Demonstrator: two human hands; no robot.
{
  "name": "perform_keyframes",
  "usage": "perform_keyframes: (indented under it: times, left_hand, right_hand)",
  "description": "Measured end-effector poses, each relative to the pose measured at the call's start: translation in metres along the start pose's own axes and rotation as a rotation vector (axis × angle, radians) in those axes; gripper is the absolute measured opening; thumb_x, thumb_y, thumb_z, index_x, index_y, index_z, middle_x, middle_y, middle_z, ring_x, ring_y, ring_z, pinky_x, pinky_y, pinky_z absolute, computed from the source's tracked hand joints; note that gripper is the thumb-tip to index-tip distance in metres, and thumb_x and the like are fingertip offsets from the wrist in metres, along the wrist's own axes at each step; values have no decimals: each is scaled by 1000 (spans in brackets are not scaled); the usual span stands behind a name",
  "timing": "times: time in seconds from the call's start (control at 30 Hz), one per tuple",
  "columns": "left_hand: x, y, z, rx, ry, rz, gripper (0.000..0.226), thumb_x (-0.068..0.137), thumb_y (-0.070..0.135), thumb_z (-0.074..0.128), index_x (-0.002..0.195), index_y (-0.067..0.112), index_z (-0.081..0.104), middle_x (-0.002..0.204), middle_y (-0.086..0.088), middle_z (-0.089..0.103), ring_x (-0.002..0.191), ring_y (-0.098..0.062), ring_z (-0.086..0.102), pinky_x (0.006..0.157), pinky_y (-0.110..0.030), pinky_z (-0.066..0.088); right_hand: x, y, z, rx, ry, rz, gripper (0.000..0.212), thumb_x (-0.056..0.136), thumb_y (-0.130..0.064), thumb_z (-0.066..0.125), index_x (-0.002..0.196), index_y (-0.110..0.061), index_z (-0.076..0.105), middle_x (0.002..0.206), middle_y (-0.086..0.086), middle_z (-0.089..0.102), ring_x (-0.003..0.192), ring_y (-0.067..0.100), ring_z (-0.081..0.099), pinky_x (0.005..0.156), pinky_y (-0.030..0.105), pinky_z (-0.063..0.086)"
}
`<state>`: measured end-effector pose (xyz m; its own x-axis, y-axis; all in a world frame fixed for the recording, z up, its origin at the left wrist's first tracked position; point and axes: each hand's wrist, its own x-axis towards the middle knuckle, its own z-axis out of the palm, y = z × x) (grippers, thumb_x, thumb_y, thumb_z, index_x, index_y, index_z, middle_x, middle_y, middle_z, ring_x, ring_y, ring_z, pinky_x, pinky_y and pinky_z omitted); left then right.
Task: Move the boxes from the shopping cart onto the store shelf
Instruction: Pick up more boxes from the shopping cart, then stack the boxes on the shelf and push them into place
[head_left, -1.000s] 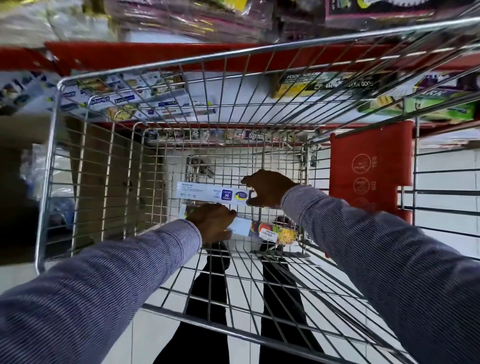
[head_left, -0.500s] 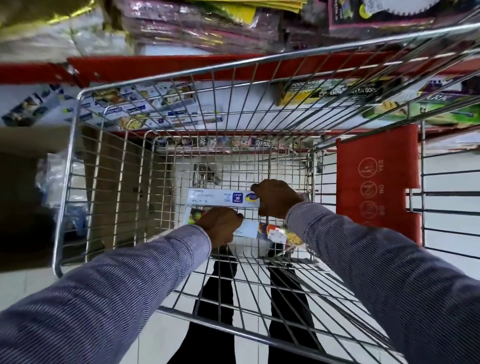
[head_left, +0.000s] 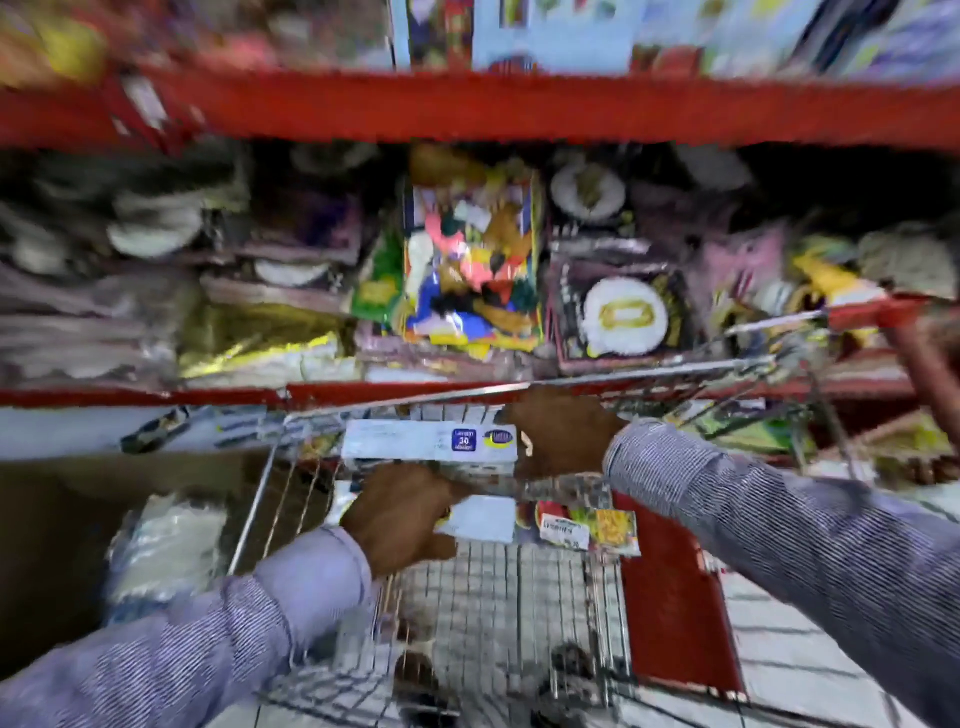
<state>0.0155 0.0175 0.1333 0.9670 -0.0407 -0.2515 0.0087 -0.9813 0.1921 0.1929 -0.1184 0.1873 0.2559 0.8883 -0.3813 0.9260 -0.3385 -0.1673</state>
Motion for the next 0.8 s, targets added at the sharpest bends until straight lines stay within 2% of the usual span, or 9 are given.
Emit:
perform_keyframes:
  times: [0.07, 0.13, 0.23, 0.33, 0.4, 0.53, 0.6, 0.67, 0.8]
  left_hand:
    - [-8, 5, -51, -12, 91, -8, 62, 70, 63, 69, 124, 32, 64, 105, -2, 77, 105, -27, 69, 79, -34, 56]
    - [-11, 7, -93, 13, 129, -24, 67, 70, 71, 62, 126, 34, 63, 118, -1, 74, 115, -25, 65, 89, -35, 54]
    - [-19, 14, -155, 18, 185, -31, 75, 66, 67, 61, 136, 42, 54, 135, 6, 66, 125, -17, 58, 97, -31, 50]
    - [-23, 26, -214, 32, 260, -38, 71, 62, 59, 70, 130, 43, 60, 112, 7, 76, 106, -16, 68, 78, -24, 50]
    - [-24, 33, -247, 40, 328, -31, 71, 59, 67, 67, 125, 43, 63, 104, 5, 77, 96, -14, 70, 71, -24, 45]
    - [-19, 42, -305, 36, 362, -55, 74, 56, 62, 71, 127, 44, 62, 107, 9, 76, 96, -12, 67, 78, -27, 51]
    - [-14, 45, -335, 13, 387, -60, 74, 53, 60, 69, 125, 45, 63, 108, 9, 75, 98, -13, 67, 81, -30, 53]
    - [-4, 47, -359, 12, 397, -57, 69, 55, 56, 72, 122, 47, 63, 104, 12, 76, 94, -14, 66, 75, -29, 51]
    - [20, 47, -393, 32, 385, -41, 60, 60, 47, 77, 119, 47, 66, 97, 13, 77, 85, -13, 65, 65, -26, 41]
  right_hand:
    - [-18, -6, -50, -79, 62, -20, 49, 74, -46, 74, 113, -17, 67, 111, 9, 72, 105, 30, 65, 87, 36, 54]
    - [-32, -9, -92, -84, 111, -31, 50, 74, -47, 75, 114, -18, 66, 113, 5, 70, 108, 28, 61, 88, 34, 49]
    - [-56, -13, -151, -103, 191, -22, 47, 73, -44, 79, 108, -16, 65, 109, 9, 70, 103, 30, 62, 75, 29, 43]
    - [-76, -14, -204, -143, 252, -8, 51, 72, -43, 78, 112, -15, 64, 109, 11, 69, 103, 30, 62, 70, 26, 36]
    - [-92, -13, -237, -167, 285, 8, 49, 72, -42, 78, 113, -18, 66, 107, 8, 71, 98, 29, 63, 71, 30, 46]
    - [-113, -5, -291, -163, 364, 45, 32, 73, -32, 79, 99, -17, 67, 95, 8, 73, 79, 25, 58, 67, 28, 39]
    - [-119, 2, -314, -194, 395, 74, 39, 75, -31, 78, 107, -13, 66, 103, 9, 74, 92, 30, 64, 70, 30, 44]
    - [-119, 12, -333, -189, 410, 102, 48, 79, -31, 76, 119, -7, 63, 113, 13, 70, 104, 32, 64, 83, 36, 52]
    - [-109, 39, -358, -156, 414, 161, 54, 85, -30, 71, 132, -6, 55, 132, 14, 62, 118, 33, 59, 99, 42, 49]
